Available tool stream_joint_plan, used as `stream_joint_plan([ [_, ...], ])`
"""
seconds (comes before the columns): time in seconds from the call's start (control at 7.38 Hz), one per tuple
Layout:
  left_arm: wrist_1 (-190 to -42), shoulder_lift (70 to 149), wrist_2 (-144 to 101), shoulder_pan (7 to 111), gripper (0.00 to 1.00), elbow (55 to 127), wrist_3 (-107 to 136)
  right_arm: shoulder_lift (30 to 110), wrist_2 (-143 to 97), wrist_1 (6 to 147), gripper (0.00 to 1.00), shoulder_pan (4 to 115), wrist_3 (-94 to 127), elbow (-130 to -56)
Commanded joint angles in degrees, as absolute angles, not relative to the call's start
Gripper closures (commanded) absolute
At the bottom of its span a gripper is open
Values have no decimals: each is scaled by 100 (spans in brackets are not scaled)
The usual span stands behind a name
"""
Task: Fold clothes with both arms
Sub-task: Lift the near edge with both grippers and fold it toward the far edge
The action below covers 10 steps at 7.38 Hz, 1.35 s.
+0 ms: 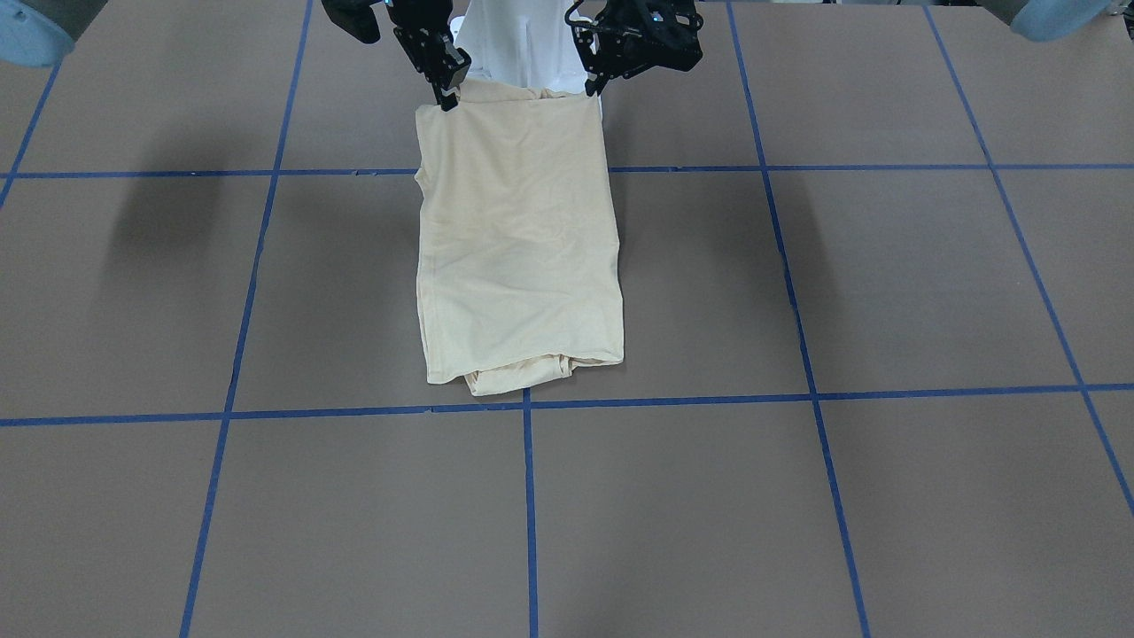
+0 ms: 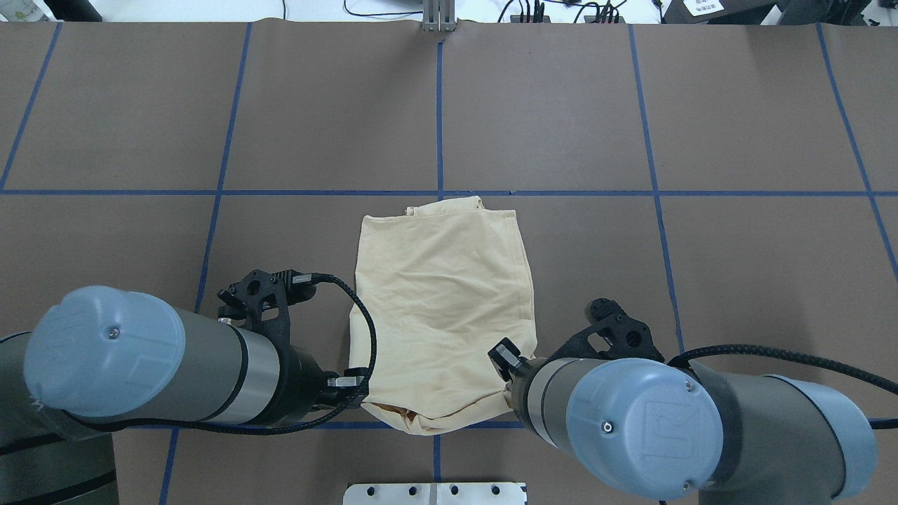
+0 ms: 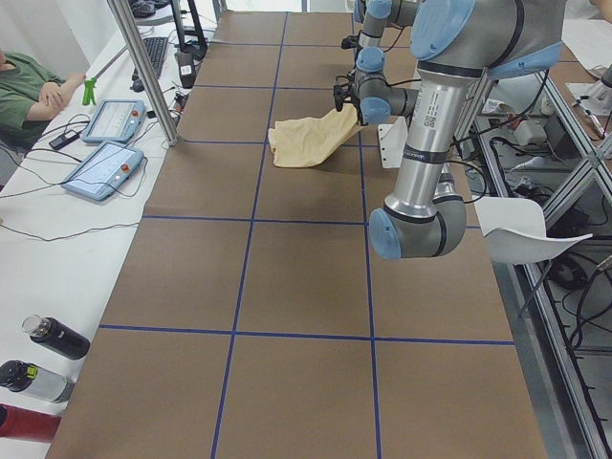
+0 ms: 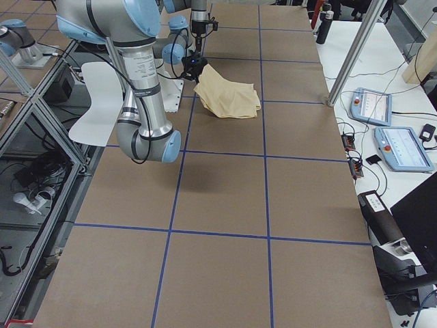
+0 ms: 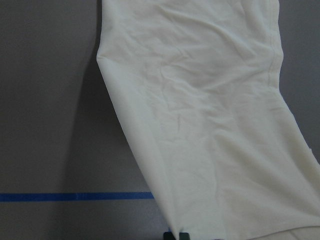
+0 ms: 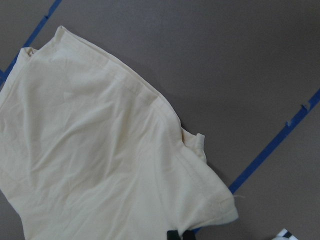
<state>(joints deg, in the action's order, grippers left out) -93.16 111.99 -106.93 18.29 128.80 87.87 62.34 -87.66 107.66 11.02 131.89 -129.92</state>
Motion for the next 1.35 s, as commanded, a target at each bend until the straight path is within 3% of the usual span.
stream_joint_plan([
  [0.0,-9228,11354,-10679,2178,100,12432,8360,6005,-8737,10288,100,1606,12712,-12160],
  [0.81,-9325,12584,-10303,3137,100,10261,7208,5275,-8754,8862,100,2732,11646,-9998],
  [1.22,-10097,12734,-10125,3321,100,9441,7085,4914,-8780,8202,100,3013,11366,-8905],
])
